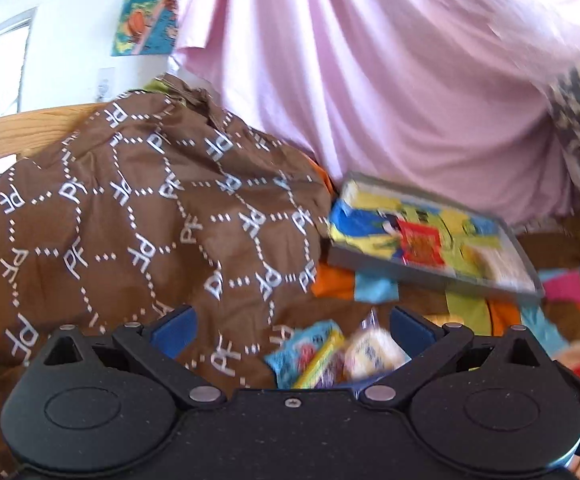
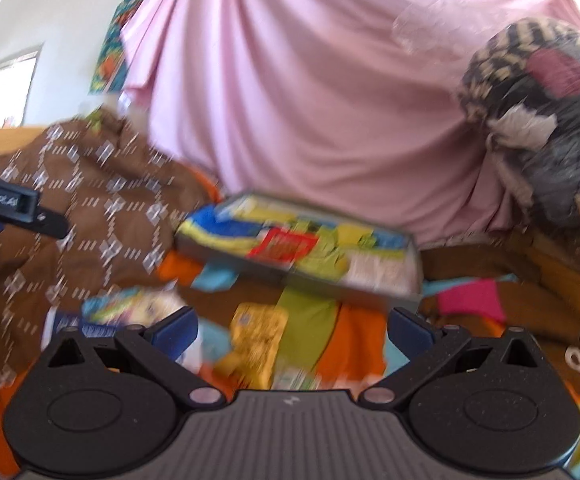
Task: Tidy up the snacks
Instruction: 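Move the right tool back to the wrapped round cake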
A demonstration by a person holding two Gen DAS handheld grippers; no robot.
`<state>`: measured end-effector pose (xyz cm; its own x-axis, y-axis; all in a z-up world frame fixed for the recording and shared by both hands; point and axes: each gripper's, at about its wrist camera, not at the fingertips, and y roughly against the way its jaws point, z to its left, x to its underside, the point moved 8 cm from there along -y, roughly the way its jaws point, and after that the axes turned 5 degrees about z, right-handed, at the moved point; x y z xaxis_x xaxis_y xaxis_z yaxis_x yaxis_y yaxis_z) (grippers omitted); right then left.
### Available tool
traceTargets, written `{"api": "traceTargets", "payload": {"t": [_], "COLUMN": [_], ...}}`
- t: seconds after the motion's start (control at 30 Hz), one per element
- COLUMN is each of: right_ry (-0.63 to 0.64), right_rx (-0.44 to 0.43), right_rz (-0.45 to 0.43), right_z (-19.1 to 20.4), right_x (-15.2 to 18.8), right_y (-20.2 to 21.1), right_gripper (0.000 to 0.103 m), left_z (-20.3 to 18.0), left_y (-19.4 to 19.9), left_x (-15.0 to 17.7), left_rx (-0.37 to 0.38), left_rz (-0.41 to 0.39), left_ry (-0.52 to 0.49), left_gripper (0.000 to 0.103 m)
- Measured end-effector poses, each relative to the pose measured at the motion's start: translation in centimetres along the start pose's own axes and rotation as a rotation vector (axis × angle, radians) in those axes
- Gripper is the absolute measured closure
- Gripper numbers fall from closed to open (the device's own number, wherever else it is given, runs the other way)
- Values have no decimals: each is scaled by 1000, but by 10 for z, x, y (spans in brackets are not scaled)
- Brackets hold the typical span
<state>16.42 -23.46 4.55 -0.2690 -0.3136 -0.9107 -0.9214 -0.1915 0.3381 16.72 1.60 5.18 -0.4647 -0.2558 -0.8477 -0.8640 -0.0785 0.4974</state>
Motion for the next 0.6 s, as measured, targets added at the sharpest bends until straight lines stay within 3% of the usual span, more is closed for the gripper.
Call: {"api": "traceTargets", "payload": {"t": [0.4, 0.6], "right_ry": [30, 3], "right_rx": [-85, -108], "right_rz": [221, 282], "right_z": [16, 12], "right_x": [45, 54], "right_y": [-1, -13], "right_gripper": [0, 0], "left_z": [-18, -27], "left_y": [-8, -17], "left_x": [61, 77], "left_rx": [63, 80], "left_rz": [169, 231], "left_ry": [-156, -203], "left_gripper": [1, 1]}}
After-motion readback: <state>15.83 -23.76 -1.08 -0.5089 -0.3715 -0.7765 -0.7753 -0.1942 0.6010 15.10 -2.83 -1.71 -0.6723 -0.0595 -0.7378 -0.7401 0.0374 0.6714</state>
